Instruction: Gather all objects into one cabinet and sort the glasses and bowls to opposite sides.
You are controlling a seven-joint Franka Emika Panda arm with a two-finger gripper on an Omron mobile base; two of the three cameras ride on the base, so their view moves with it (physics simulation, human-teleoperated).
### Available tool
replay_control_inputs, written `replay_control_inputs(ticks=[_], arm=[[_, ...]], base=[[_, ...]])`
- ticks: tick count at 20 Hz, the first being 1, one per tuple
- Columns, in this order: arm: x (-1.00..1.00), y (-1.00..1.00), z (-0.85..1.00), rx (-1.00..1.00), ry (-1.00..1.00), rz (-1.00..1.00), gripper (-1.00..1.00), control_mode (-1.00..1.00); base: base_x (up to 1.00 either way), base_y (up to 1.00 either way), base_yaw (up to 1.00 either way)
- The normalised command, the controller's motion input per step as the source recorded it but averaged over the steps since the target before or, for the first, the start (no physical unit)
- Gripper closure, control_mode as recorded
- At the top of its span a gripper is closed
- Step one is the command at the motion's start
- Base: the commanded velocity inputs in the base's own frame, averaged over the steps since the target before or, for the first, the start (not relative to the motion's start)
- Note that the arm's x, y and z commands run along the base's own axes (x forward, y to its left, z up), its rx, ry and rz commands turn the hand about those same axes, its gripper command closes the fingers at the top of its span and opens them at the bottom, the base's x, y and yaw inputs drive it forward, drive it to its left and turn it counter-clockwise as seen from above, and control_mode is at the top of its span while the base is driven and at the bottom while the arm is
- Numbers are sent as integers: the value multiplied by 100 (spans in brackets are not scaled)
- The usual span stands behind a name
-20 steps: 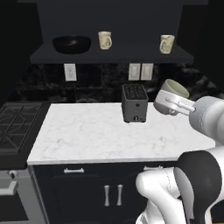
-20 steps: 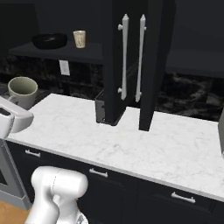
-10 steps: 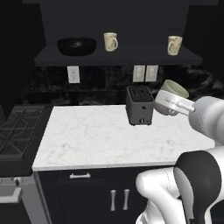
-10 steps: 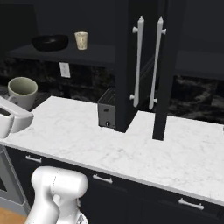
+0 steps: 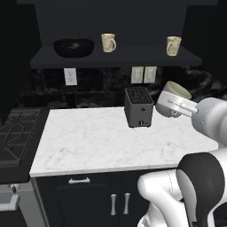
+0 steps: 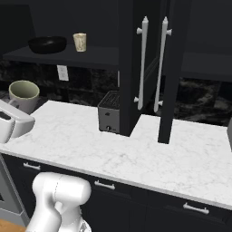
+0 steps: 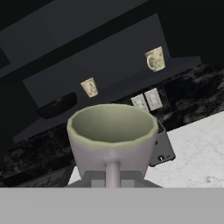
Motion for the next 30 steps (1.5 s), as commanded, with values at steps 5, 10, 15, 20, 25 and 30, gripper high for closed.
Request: replay_control_inputs(ticks=[5,10,15,20,25,30], arm=[[0,0,0,0,0,0,100,100],[0,0,0,0,0,0,100,100],[0,0,0,0,0,0,100,100],[0,0,0,0,0,0,100,100],[0,0,0,0,0,0,100,100],[0,9,18,0,0,0,100,-100]], base=[[30,1,0],[26,7,0],[31,2,0],[34,3,0],[9,12,0],[0,4,0]])
